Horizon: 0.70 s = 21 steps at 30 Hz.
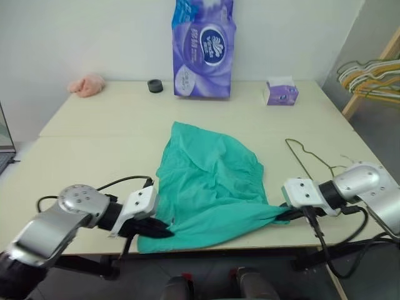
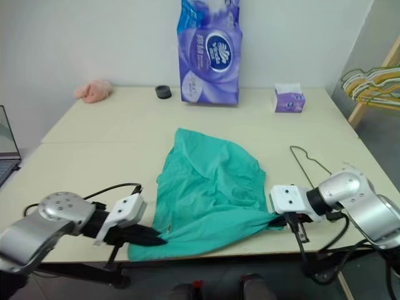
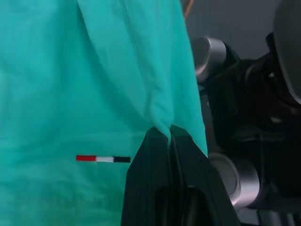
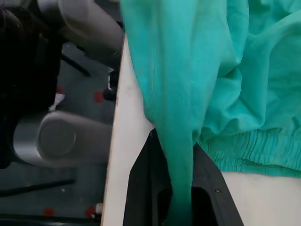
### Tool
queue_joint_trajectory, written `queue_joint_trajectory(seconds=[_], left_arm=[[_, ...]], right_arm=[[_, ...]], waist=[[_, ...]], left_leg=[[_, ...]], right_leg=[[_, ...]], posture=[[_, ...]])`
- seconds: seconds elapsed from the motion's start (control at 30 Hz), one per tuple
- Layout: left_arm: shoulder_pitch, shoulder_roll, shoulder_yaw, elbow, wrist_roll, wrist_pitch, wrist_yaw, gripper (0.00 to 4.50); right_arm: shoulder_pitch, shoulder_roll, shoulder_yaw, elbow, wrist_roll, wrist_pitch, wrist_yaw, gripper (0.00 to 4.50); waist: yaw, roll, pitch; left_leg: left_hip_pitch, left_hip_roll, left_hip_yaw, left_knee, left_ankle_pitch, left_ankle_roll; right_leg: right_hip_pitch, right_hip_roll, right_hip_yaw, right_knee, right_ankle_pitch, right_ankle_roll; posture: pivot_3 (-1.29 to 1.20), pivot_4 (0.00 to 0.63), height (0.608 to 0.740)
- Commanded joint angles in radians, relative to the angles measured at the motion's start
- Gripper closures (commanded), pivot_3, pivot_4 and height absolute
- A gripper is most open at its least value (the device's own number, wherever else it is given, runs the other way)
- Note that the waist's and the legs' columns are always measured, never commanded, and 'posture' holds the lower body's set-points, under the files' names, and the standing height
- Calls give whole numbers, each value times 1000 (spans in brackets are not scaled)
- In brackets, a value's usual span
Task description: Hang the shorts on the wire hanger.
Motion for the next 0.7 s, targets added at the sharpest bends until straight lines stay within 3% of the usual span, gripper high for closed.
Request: queue_joint_trajectory(seconds=[0.03,0.1,0.17,0.23,0.3,0.4,0.47,0.53,0.63,0.67,0.7], left_arm=[[-282,-166,-97,353,202,-132,137,4500],[-582,-269,-132,708,324,-274,215,4500],[-933,-347,-151,1110,445,-444,418,4500],[-1174,-379,-159,1359,531,-563,651,4500],[-1370,-370,-152,1482,607,-645,936,4500],[-1608,-259,-241,1504,819,-839,1272,4500],[-1641,-188,-327,1486,960,-952,1358,4500],[-1557,-143,-384,1480,1024,-1035,1282,4500],[-1386,-103,-412,1474,1044,-1100,1120,4500],[-1336,-91,-410,1467,1042,-1112,1069,4500],[-1256,-65,-419,1450,1042,-1130,992,4500]], right_arm=[[-258,154,48,424,-125,-82,-115,4430],[-523,254,70,800,-226,-224,-209,4430],[-808,332,111,1163,-354,-419,-410,4430],[-1003,385,127,1384,-445,-566,-660,4430],[-1158,409,136,1497,-525,-692,-914,4430],[-1326,375,113,1527,-607,-915,-1250,4430],[-1319,345,95,1515,-618,-1040,-1310,4430],[-1203,348,90,1501,-594,-1136,-1213,4430],[-1029,383,64,1488,-534,-1166,-1024,4430],[-986,395,54,1481,-514,-1159,-963,4430],[-920,402,58,1460,-508,-1162,-912,4430]], waist=[[-1,-4,2],[-1,-7,5],[-2,-8,12],[-12,-9,9],[-21,-8,5],[-40,-7,4],[-55,-7,4],[-57,-5,-1],[-57,-1,-13],[-60,0,-11],[-64,0,-8]], left_leg=[[-1,-1,0,1,2,3],[-5,-3,1,1,13,2],[-9,-6,2,1,19,3],[-35,-8,1,-2,29,-2],[-52,-1,2,-5,35,-15],[-74,-1,4,-8,34,-22],[-84,-3,8,-11,33,-23],[-80,-4,14,-22,33,-23],[-55,-2,21,-25,29,-14],[-45,-2,26,-26,21,-2],[-41,-4,30,-25,15,6]], right_leg=[[0,1,1,0,2,-2],[-3,2,1,-1,14,1],[-7,2,1,-3,23,0],[-36,1,2,-2,36,-5],[-57,-5,3,1,36,-8],[-86,-8,5,4,34,-5],[-103,-11,6,4,33,-5],[-106,-14,5,3,33,-5],[-81,-14,1,0,30,-1],[-64,-13,1,-8,19,-5],[-61,-12,2,-6,16,-10]], posture=[[-115,67,740],[-114,58,740],[-112,55,740],[-112,54,740],[-120,59,740],[-124,67,740],[-117,71,740],[-114,70,740],[-104,77,740],[-105,78,740],[-105,78,740]])
